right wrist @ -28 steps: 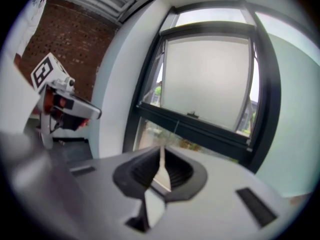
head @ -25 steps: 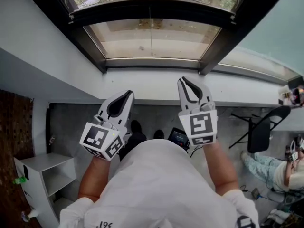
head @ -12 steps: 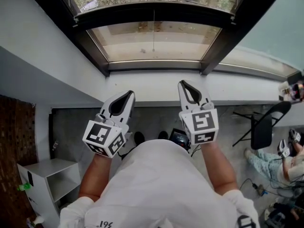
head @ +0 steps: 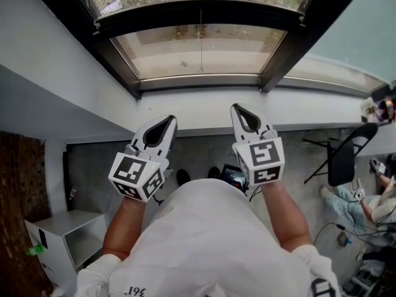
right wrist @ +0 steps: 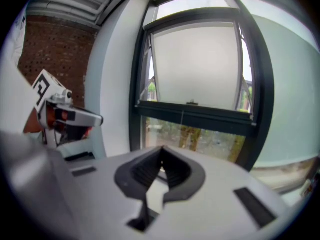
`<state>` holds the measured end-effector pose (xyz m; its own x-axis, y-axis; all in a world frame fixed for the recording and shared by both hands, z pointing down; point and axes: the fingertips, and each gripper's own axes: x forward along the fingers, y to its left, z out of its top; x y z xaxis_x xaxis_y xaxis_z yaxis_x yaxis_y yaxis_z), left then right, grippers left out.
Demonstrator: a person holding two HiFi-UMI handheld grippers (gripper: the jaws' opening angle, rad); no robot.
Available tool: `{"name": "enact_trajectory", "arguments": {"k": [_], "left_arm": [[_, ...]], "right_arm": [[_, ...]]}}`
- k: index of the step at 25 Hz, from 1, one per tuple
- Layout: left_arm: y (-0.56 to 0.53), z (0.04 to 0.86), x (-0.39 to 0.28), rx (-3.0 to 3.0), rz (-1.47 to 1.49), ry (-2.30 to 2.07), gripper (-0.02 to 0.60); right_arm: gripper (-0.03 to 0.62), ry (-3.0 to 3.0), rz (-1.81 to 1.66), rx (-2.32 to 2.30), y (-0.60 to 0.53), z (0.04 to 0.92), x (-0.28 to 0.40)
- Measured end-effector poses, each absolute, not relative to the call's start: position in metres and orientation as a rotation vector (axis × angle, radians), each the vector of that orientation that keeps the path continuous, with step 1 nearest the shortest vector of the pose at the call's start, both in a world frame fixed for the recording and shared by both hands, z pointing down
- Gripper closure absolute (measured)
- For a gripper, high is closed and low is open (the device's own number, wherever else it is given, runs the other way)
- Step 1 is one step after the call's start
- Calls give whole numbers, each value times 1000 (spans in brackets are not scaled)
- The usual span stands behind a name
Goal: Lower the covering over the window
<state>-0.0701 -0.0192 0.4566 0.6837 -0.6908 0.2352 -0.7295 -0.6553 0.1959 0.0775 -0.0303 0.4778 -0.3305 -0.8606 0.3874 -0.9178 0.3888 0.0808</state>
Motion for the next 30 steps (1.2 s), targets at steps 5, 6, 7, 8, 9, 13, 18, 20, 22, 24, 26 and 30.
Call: {"name": "enact_trajectory", "arguments": {"k": [5, 6, 7, 8, 9, 13, 18, 20, 22, 24, 26, 30], "left_arm": [[-18, 460, -73, 2618, 207, -1123, 563], [-18, 460, -74, 2617, 209, -1122, 563], [-18, 460, -74, 2616, 211, -1121, 563], [-17, 460, -74, 2615, 212, -1120, 563], [-17, 460, -74, 2615, 214, -1120, 563], [-16, 459, -75, 2619, 216, -1117, 563], [-16, 462, -74, 2620, 215, -1101, 563], [-15, 461, -74, 2620, 216, -1093, 563], [-15, 460, -72, 2623, 216, -1085, 563], [-16, 459, -71, 2627, 214, -1079, 563], [-18, 459, -70, 2631, 212, -1077, 563], [-25, 455, -66, 2652, 197, -1084, 563]], "right_arm": [[571, -2287, 219, 1544, -29, 478, 74], [571, -2287, 221, 1543, -29, 478, 73], [571, -2288, 223, 1543, -29, 478, 73], [571, -2288, 224, 1542, -29, 479, 72], [571, -2288, 226, 1542, -28, 479, 72], [572, -2291, 227, 1539, -27, 479, 70], [572, -2283, 219, 1540, -27, 479, 68], [572, -2277, 219, 1540, -26, 479, 68], [572, -2273, 215, 1538, -26, 478, 69], [572, -2270, 209, 1537, -27, 477, 69], [572, -2269, 202, 1536, -30, 477, 69], [572, -2274, 161, 1544, -38, 472, 72]]}}
